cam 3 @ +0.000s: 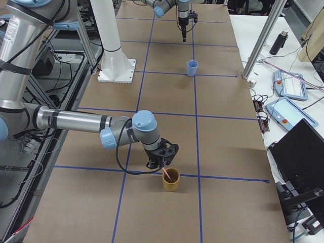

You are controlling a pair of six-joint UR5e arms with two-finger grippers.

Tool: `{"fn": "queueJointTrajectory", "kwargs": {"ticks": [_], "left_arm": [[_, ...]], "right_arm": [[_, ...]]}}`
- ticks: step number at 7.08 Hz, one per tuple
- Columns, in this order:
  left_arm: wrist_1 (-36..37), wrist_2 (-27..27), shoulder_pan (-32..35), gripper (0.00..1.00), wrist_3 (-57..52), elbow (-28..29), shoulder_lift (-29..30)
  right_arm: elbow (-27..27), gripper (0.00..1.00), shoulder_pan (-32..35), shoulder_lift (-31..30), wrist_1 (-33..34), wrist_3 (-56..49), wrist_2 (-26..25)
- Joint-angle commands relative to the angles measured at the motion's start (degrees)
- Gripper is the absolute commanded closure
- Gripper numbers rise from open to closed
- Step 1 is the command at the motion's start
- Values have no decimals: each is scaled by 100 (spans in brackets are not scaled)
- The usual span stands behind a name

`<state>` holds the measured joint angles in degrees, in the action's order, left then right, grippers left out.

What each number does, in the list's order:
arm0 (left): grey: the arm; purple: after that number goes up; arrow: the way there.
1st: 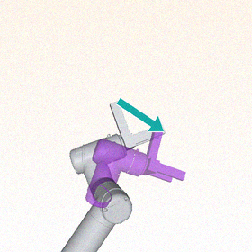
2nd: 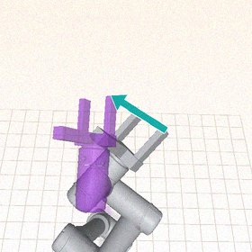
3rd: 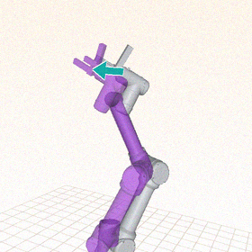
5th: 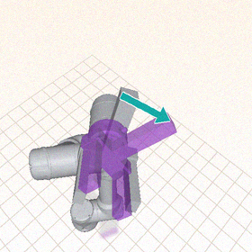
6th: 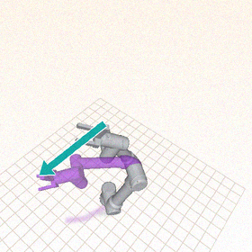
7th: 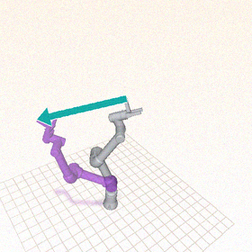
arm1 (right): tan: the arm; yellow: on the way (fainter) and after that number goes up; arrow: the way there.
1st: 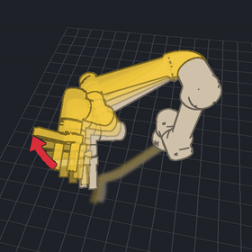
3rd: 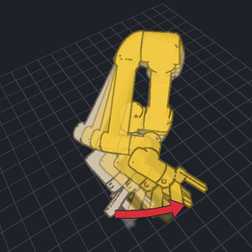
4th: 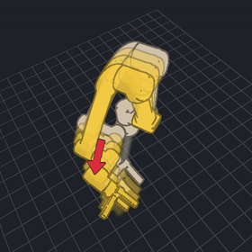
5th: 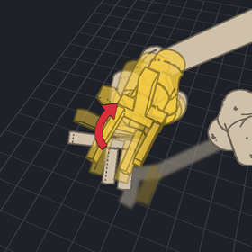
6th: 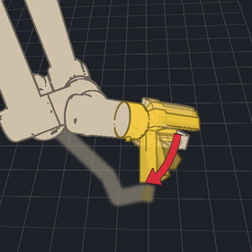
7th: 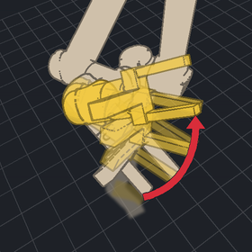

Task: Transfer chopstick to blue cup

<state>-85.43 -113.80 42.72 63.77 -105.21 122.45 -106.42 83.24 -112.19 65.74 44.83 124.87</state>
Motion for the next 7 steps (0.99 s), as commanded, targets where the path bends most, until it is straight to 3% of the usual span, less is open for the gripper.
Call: {"fn": "queueJointTrajectory", "kwargs": {"ticks": [1,5,7], "left_arm": [[0,-2,0,2,3,0,7],[-53,-2,-35,2,188,9,7],[-53,-2,-35,2,188,26,-11]], "right_arm": [[-28,87,16,-4,0,-27,-33],[-457,96,139,-171,96,-27,-33],[-756,98,297,-189,464,-44,-33]]}}
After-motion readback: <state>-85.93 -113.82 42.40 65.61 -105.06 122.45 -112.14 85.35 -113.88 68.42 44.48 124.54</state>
